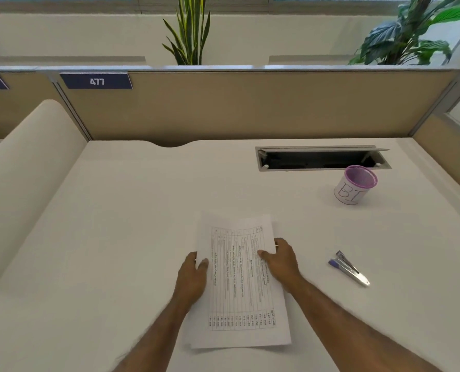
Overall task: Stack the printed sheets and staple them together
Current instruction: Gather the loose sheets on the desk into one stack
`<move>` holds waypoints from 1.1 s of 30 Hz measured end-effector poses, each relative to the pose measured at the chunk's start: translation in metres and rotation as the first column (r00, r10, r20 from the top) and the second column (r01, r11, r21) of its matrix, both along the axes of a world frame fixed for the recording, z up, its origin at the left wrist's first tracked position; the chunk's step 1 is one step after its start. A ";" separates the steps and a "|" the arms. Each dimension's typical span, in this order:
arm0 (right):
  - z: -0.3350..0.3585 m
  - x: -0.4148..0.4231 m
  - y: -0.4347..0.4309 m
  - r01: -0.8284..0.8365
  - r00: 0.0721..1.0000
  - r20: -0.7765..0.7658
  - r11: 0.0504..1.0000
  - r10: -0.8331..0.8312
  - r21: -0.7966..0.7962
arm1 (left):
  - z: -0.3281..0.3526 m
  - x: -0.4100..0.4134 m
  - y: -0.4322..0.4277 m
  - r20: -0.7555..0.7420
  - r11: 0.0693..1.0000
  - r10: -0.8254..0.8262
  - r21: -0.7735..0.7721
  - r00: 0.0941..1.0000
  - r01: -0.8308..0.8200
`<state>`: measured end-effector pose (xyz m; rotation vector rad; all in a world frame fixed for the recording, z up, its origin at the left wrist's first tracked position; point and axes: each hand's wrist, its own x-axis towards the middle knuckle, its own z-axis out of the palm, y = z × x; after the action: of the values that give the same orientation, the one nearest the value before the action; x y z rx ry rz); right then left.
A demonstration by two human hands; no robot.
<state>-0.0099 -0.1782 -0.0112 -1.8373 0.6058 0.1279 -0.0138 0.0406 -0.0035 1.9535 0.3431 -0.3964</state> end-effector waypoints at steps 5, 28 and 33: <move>-0.008 -0.005 0.007 0.000 1.000 -0.003 0.989 0.000 -0.145 | 0.004 -0.004 -0.005 0.030 0.999 -0.042 -0.018 0.999 0.043; 0.116 -0.029 -0.048 -0.023 0.875 0.482 0.993 -0.034 0.113 | 0.095 0.011 -0.043 0.550 0.950 -0.075 -0.214 0.831 0.228; 0.106 -0.035 -0.044 0.004 0.877 0.475 0.991 -0.067 0.131 | 0.093 0.010 -0.047 0.525 0.936 -0.034 -0.281 0.850 0.211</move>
<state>-0.0448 -0.2226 0.0949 -1.6478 0.2722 -0.3044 -0.0035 -0.0066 0.0891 1.6718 -0.1929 0.0045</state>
